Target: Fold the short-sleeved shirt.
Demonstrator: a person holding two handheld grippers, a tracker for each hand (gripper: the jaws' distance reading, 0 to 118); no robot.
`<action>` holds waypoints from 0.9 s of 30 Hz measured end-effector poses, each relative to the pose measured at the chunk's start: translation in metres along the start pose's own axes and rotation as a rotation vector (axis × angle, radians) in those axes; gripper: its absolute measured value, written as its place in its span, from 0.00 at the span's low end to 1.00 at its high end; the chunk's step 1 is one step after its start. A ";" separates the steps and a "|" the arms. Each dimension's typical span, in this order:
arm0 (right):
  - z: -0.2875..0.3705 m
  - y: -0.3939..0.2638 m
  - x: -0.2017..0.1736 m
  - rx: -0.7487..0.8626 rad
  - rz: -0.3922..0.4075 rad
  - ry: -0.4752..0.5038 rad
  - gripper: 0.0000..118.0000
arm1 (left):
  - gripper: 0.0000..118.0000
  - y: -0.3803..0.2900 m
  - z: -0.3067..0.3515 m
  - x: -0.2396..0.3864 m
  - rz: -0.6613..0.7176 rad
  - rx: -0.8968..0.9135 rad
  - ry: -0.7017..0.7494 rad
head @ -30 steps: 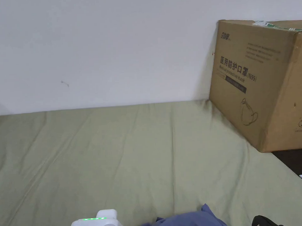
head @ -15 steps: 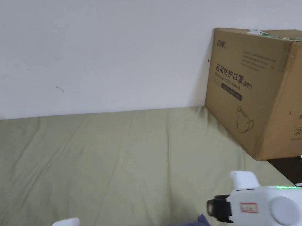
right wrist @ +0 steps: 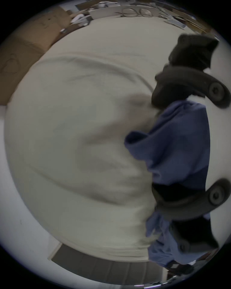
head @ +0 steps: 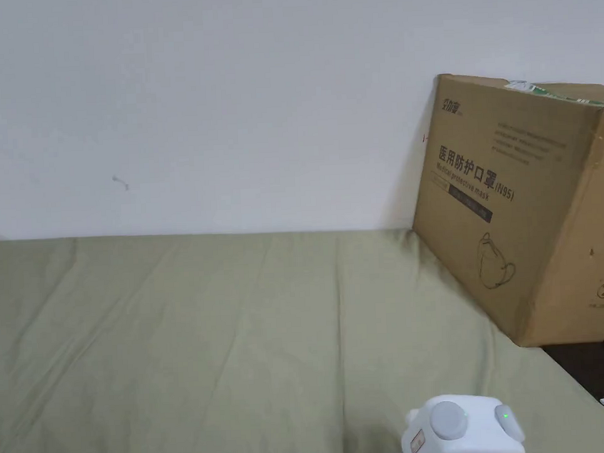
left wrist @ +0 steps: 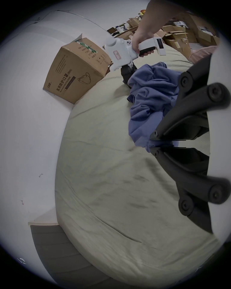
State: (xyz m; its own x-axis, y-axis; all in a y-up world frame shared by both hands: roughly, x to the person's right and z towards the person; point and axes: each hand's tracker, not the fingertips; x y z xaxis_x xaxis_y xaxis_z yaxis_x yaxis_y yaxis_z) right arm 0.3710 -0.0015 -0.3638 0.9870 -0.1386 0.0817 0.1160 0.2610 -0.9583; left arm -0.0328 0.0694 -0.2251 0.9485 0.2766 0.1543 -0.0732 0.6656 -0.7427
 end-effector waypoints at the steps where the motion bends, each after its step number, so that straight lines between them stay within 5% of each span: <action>1: 0.010 -0.005 0.001 0.033 0.039 -0.010 0.66 | 0.05 0.001 0.002 -0.005 0.012 0.001 0.001; 3: 0.030 -0.013 0.005 0.066 0.081 0.022 0.10 | 0.05 0.003 0.007 -0.010 0.034 0.014 0.013; 6: 0.081 -0.031 0.016 0.148 0.023 0.166 0.10 | 0.05 0.012 0.027 -0.019 0.064 0.063 0.027; 13: 0.237 -0.051 0.018 0.487 0.019 0.267 0.10 | 0.05 0.066 0.109 -0.040 0.016 0.266 0.083; 27: 0.409 0.013 -0.029 0.780 0.061 0.210 0.10 | 0.05 0.224 0.226 -0.017 -0.063 0.537 0.124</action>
State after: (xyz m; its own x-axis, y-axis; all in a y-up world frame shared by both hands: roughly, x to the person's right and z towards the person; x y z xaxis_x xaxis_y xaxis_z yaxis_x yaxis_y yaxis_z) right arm 0.3890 0.3964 -0.2670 0.9616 -0.2587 -0.0918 0.1833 0.8541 -0.4867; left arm -0.1346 0.3709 -0.2465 0.9830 0.1625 0.0856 -0.1311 0.9471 -0.2929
